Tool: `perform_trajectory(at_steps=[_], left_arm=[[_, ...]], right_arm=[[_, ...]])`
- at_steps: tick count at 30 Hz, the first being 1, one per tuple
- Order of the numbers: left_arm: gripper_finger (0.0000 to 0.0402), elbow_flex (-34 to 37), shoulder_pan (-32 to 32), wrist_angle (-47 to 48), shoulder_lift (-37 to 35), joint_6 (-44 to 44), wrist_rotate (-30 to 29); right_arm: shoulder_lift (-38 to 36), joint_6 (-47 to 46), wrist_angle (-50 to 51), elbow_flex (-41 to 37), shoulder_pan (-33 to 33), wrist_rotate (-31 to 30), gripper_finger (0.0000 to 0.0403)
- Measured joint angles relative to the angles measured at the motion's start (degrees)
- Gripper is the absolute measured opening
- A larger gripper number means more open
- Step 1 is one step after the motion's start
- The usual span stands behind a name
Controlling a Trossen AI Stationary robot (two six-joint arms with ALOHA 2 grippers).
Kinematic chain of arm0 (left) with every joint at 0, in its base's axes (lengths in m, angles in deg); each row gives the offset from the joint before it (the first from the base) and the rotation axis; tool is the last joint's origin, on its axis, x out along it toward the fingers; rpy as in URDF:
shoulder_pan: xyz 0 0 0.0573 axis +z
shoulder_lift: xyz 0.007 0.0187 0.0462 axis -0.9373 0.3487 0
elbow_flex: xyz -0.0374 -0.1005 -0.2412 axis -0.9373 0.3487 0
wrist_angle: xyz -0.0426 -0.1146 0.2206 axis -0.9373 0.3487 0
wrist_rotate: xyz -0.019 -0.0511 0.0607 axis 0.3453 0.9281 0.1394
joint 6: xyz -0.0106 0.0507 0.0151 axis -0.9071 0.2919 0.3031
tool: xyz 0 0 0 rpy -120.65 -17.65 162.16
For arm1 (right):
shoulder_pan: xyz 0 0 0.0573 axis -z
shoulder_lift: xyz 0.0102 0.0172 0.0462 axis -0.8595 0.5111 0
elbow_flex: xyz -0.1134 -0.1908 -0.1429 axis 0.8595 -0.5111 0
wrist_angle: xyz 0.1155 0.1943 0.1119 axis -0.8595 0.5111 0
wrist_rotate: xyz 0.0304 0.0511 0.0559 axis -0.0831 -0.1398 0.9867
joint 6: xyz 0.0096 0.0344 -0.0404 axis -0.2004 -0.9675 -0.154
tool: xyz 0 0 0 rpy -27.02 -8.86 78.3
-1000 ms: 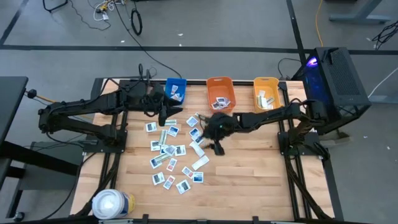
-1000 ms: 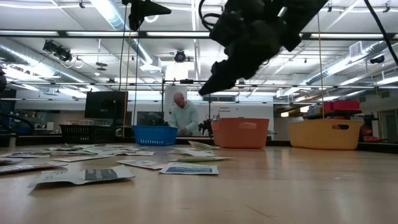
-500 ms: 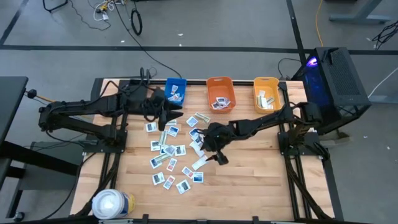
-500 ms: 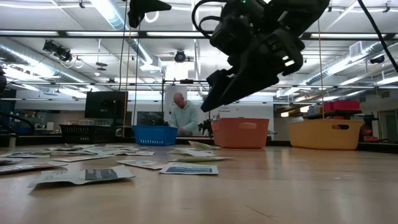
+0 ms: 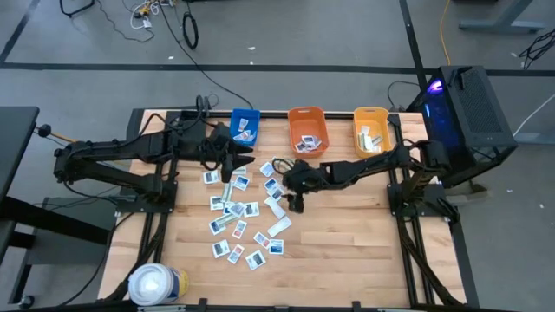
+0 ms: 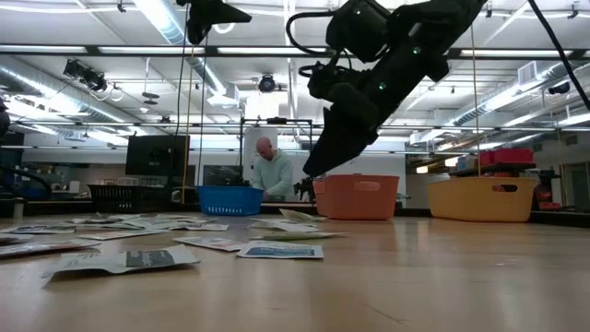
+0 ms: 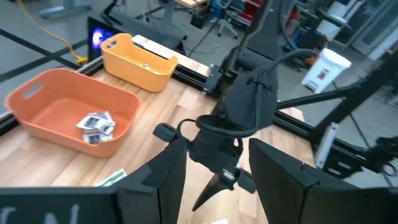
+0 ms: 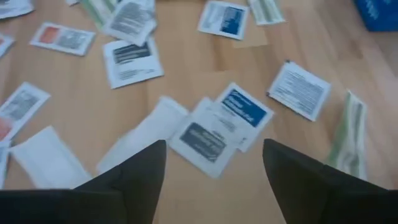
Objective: Pick & Place First Aid Supplies
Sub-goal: Put the bandage into the yellow bin
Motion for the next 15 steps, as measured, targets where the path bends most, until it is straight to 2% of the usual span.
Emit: perform_trajectory(at_steps=[8, 15], left_arm=[[0.0179, 0.00, 0.00, 0.01, 0.00, 0.07, -1.50], [0.0179, 0.00, 0.00, 0.03, 0.00, 0.96, -1.33]], right_arm=[[0.03, 0.09, 0.03, 1.05, 4.46, -3.10, 0.0252], [0.05, 1.09, 5.95, 7.72, 8.54, -3.01, 0.0247]])
